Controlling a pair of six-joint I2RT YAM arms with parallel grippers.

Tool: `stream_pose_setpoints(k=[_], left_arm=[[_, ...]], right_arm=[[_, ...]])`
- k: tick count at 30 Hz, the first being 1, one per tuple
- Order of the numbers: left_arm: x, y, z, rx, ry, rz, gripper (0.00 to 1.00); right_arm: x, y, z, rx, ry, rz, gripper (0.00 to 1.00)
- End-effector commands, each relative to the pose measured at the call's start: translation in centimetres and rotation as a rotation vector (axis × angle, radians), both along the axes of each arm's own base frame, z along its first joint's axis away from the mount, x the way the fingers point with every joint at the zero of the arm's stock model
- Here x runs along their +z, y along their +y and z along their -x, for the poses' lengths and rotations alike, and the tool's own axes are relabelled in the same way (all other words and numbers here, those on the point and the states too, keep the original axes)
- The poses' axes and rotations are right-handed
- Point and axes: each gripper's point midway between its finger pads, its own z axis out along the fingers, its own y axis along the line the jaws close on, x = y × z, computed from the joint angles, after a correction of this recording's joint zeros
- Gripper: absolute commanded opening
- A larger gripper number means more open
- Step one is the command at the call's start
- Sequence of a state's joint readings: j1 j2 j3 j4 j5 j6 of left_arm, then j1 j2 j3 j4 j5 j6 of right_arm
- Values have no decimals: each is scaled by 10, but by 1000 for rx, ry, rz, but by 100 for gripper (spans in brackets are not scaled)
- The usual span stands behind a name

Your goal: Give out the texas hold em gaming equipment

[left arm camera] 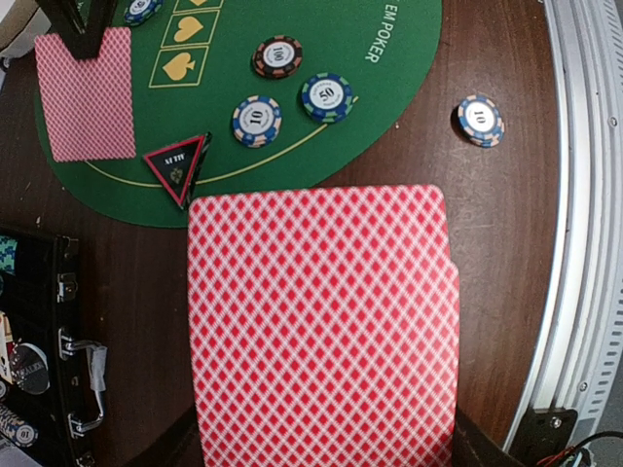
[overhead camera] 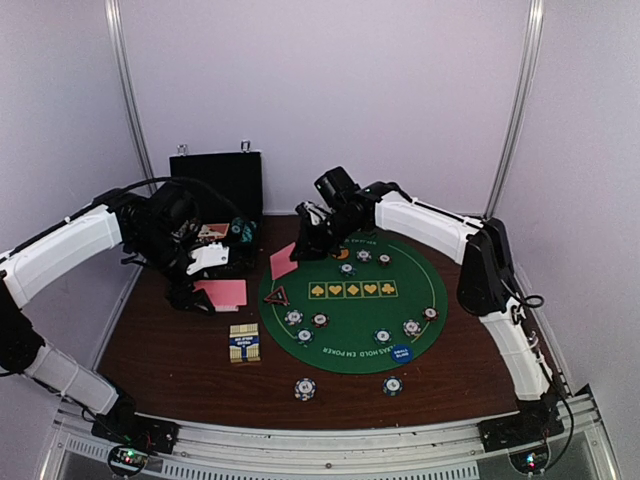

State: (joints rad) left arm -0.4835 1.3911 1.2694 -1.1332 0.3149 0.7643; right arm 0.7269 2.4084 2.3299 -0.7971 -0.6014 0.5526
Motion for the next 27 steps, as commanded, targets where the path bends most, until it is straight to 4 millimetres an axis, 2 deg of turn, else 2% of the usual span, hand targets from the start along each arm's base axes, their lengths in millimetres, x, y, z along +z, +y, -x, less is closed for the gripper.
stream_pose_setpoints(k=[1, 6, 11, 13, 17, 19, 22, 27], left_arm=[[5, 2, 2, 8, -8, 14, 0], [5, 1, -1, 5, -8, 11, 0], [6, -1, -1, 1, -4, 21, 0], [6, -1, -1, 2, -2, 21, 0], [5, -2, -1, 1, 1, 21, 0], [5, -3, -2, 0, 4, 23, 0], [4, -3, -3, 0, 7, 21, 0], [6, -6, -9, 13, 1, 32, 0]], right_arm=[[-19, 31, 3, 4, 171, -163, 0], [-52, 39, -5, -30, 231, -177, 0], [-80, 29, -13, -61, 247, -132, 0], [-87, 23, -14, -68, 251, -109, 7], [-87, 11, -16, -74, 221, -59, 25], [-83, 4, -17, -77, 201, -37, 36], [-73, -6, -18, -80, 166, -18, 49], [-49, -26, -15, -89, 109, 22, 60]])
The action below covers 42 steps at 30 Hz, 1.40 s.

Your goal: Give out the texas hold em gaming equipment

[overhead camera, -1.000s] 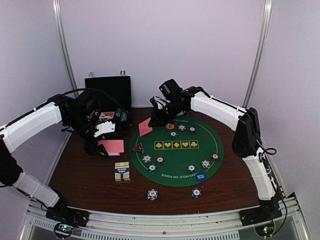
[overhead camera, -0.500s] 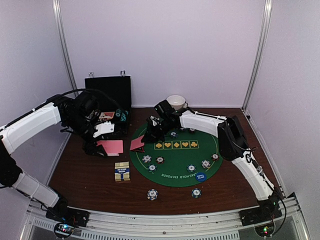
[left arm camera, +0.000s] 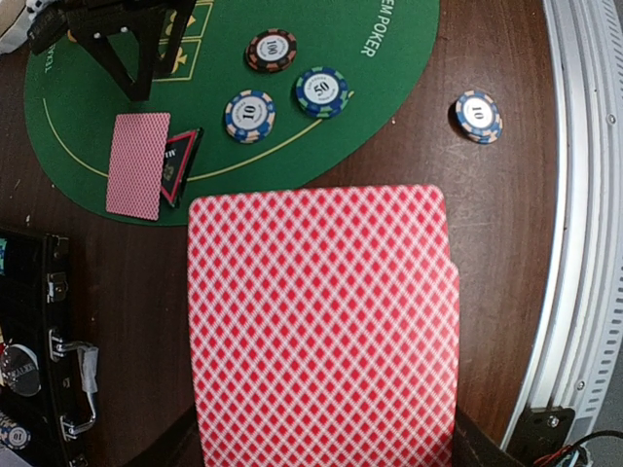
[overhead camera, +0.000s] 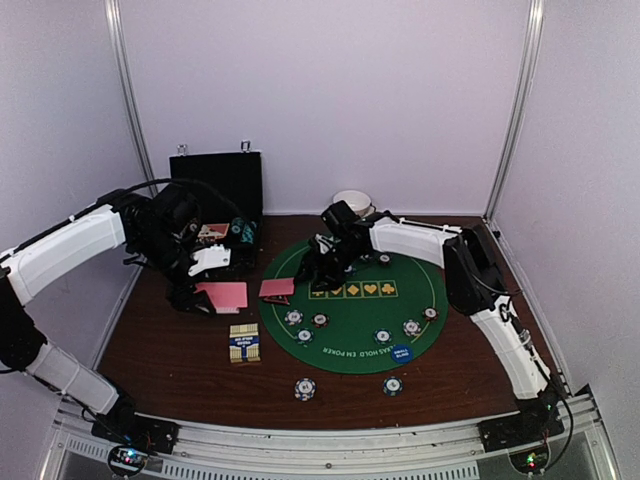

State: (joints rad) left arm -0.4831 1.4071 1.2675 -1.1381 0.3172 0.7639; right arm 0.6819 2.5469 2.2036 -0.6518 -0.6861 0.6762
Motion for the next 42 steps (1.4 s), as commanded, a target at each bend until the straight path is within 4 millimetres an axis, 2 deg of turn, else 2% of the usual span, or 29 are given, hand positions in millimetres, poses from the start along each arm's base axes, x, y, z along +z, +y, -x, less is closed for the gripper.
stream_pose_setpoints(k=[1, 6, 10, 13, 17, 24, 31, 42], left_arm=[[11, -7, -11, 19, -23, 43, 0], [11, -11, -22, 39, -40, 47, 0], [12, -15, -28, 53, -36, 58, 0], [13, -18, -31, 57, -42, 67, 0], [15, -19, -34, 63, -45, 72, 0], [19, -22, -33, 58, -45, 89, 0], [24, -25, -33, 53, -48, 108, 0], [29, -31, -36, 48, -43, 132, 0]], right_arm=[[63, -18, -1, -6, -126, 3, 62], [109, -15, 22, -26, -163, -158, 75], [144, 0, 56, -6, -157, -305, 81], [163, 15, 83, 5, -130, -425, 85], [177, 33, 110, 24, -103, -533, 87], [175, 61, 137, 82, -56, -562, 88], [163, 77, 145, 107, -10, -559, 88], [166, 95, 150, 151, 10, -575, 89]])
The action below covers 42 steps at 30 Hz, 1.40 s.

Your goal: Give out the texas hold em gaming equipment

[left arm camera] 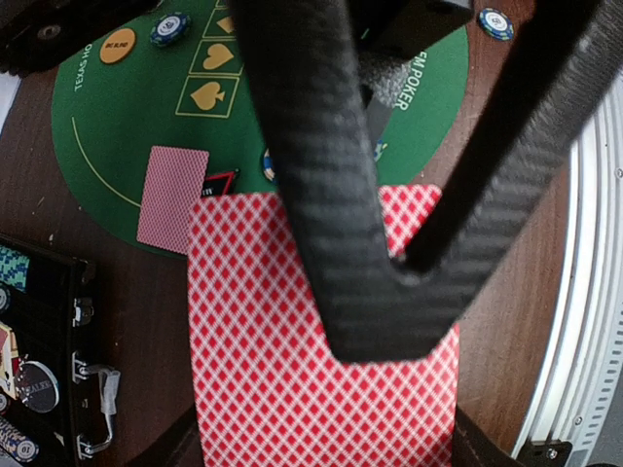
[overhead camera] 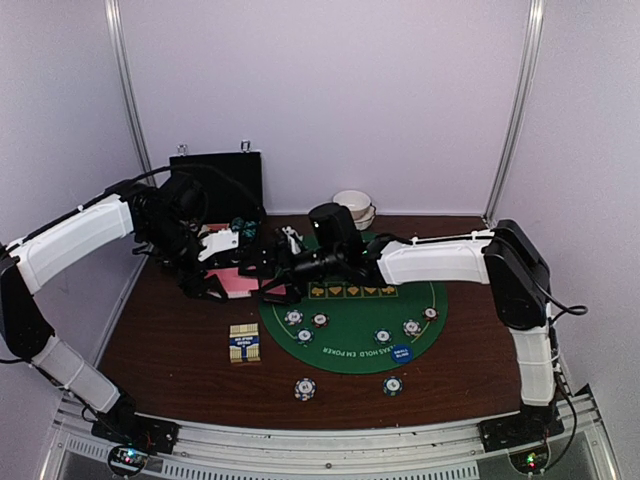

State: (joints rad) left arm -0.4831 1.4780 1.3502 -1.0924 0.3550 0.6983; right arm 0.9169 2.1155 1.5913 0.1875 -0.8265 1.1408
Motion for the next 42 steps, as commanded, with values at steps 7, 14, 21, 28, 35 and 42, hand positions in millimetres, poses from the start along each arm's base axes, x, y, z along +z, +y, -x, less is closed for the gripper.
stream_pose_setpoints(k=[7, 14, 21, 28, 35, 42], left_arm=[[19, -15, -14, 3, -33, 73, 0], [19, -17, -11, -9, -34, 75, 0], [22, -18, -9, -15, -40, 83, 0], [24, -17, -7, -20, -44, 87, 0], [23, -15, -4, -26, -44, 84, 0], [21, -14, -2, -31, -44, 80, 0]], right_arm=[[13, 31, 9, 73, 6, -58, 89], [7, 44, 9, 92, 33, -65, 90], [-1, 44, 7, 88, 64, -58, 87], [-4, 33, 0, 62, 77, -56, 82], [0, 25, -2, 50, 74, -60, 81], [5, 15, -3, 41, 66, -60, 80]])
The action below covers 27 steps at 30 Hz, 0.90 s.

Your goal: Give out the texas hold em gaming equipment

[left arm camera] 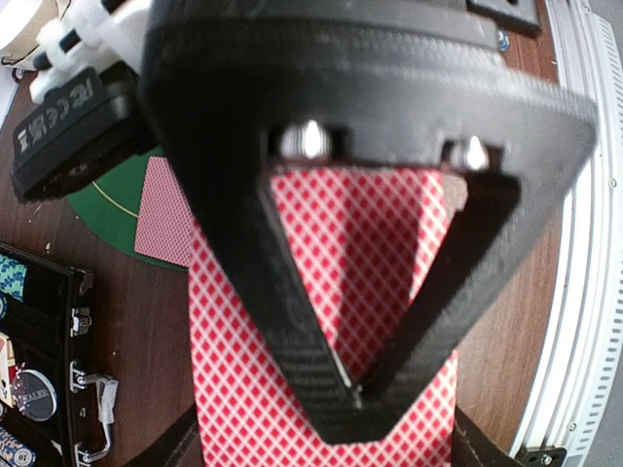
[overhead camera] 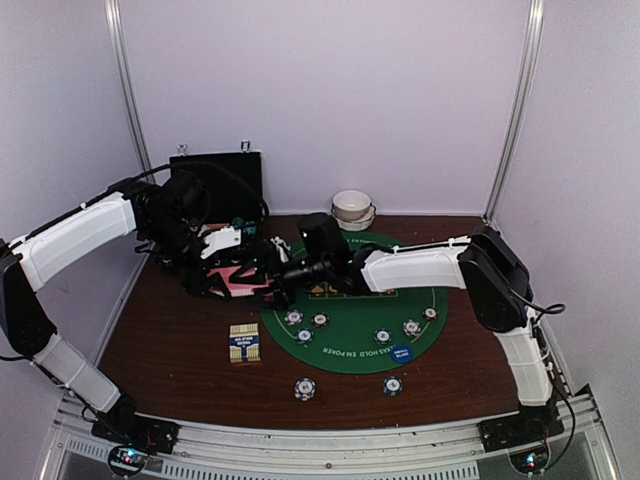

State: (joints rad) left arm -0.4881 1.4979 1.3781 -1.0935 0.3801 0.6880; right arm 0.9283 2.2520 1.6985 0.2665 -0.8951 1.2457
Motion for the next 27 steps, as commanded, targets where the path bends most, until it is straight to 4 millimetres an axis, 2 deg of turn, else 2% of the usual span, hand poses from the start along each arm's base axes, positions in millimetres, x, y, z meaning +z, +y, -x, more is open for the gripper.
stream_pose_setpoints(k=[1, 9, 11, 17, 27], left_arm=[[17, -6, 1, -26, -55, 56, 0], [16, -5, 1, -27, -54, 52, 0], [15, -5, 1, -27, -54, 52, 0], [14, -4, 1, -28, -58, 45, 0], [15, -3, 2, -28, -60, 42, 0]], right_arm=[[22, -13, -3, -13, -25, -18, 80], [44, -25, -3, -14, -53, -31, 78], [50, -28, -3, -17, -58, -34, 75], [50, -35, -1, -14, -42, -25, 48], [45, -48, 0, -21, -23, -2, 28]])
